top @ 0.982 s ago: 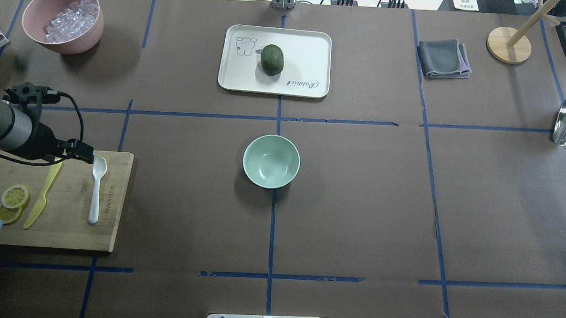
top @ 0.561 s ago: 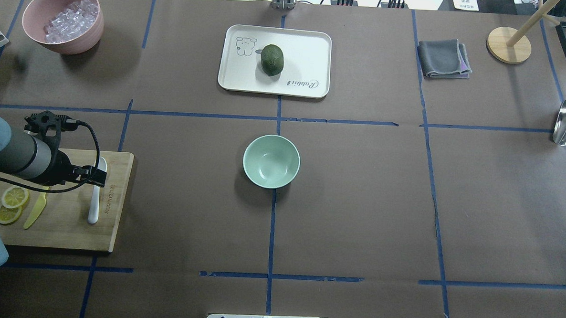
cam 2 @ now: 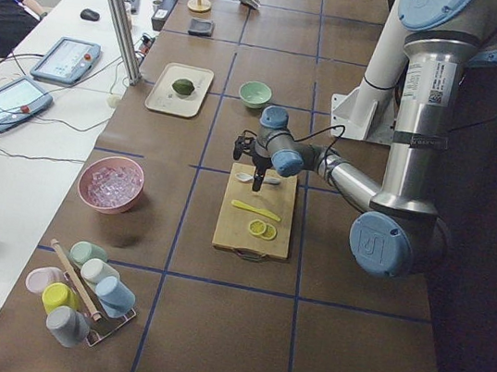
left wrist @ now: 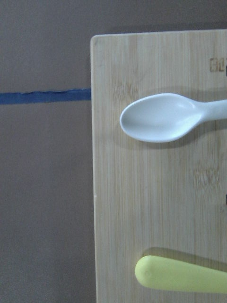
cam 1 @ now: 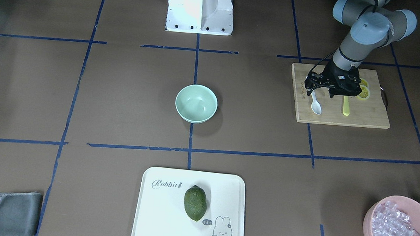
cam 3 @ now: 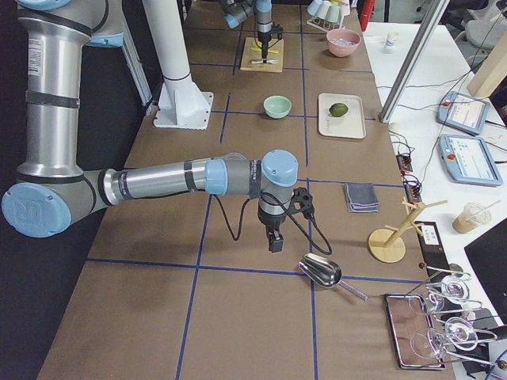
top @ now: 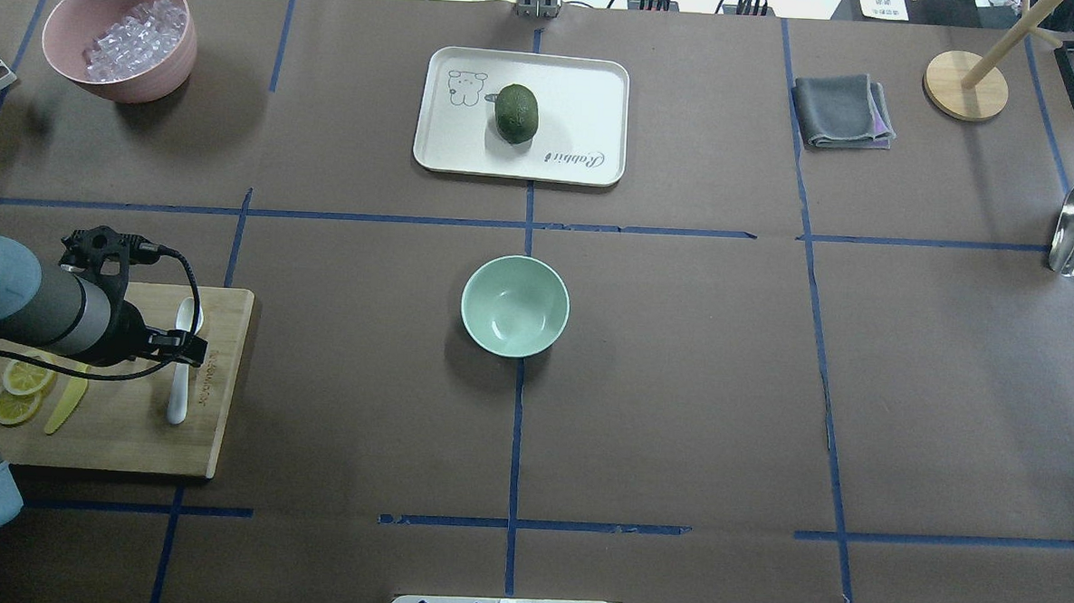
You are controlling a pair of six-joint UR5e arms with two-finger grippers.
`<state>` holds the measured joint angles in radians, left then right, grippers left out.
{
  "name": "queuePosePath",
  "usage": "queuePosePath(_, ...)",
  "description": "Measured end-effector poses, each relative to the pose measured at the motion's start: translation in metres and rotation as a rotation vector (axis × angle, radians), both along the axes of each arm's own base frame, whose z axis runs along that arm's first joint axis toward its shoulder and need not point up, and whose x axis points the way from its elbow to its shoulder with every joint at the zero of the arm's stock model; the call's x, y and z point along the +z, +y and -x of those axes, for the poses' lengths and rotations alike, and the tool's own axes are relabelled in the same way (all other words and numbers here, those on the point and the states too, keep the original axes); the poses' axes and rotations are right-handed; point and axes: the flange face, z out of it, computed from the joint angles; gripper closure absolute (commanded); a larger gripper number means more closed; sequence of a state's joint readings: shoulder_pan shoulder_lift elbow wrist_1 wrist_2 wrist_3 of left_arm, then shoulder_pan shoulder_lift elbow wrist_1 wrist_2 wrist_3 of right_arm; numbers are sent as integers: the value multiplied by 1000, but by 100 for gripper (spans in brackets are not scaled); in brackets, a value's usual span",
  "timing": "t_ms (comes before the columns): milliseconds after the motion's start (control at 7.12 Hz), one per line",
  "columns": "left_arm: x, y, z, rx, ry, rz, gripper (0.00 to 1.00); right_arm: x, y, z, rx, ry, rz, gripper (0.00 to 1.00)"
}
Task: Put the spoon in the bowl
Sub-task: 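Grasp the white spoon by its handle with the left gripper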
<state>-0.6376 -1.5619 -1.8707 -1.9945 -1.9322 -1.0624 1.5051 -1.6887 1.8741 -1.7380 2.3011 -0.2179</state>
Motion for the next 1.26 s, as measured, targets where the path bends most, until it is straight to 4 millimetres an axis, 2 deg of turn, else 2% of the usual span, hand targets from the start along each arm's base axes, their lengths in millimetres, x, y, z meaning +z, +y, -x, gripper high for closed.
queuePosePath(561, -4, 0, -5, 8, 7, -3, 55, 1, 0, -1, -1, 0, 0, 0)
queuePosePath(702, -5, 0, -6, 9, 8, -2, 66, 1, 0, -1, -2, 0, 0, 0)
queuePosePath(842, -5, 0, -6, 10, 9, -2, 83, 1, 0, 0, -3, 1, -1, 0)
queuePosePath(982, -5, 0, -6, 10, 10, -2, 95, 1, 0, 0, -3, 1, -1, 0)
queuePosePath(1123, -6, 0, -6, 11, 11, -3, 100, 1, 0, 0, -4, 1, -1, 0)
queuePosePath(1263, -7, 1, -6, 11, 12, -4, 100, 2, 0, 0, -4, 2, -1, 0)
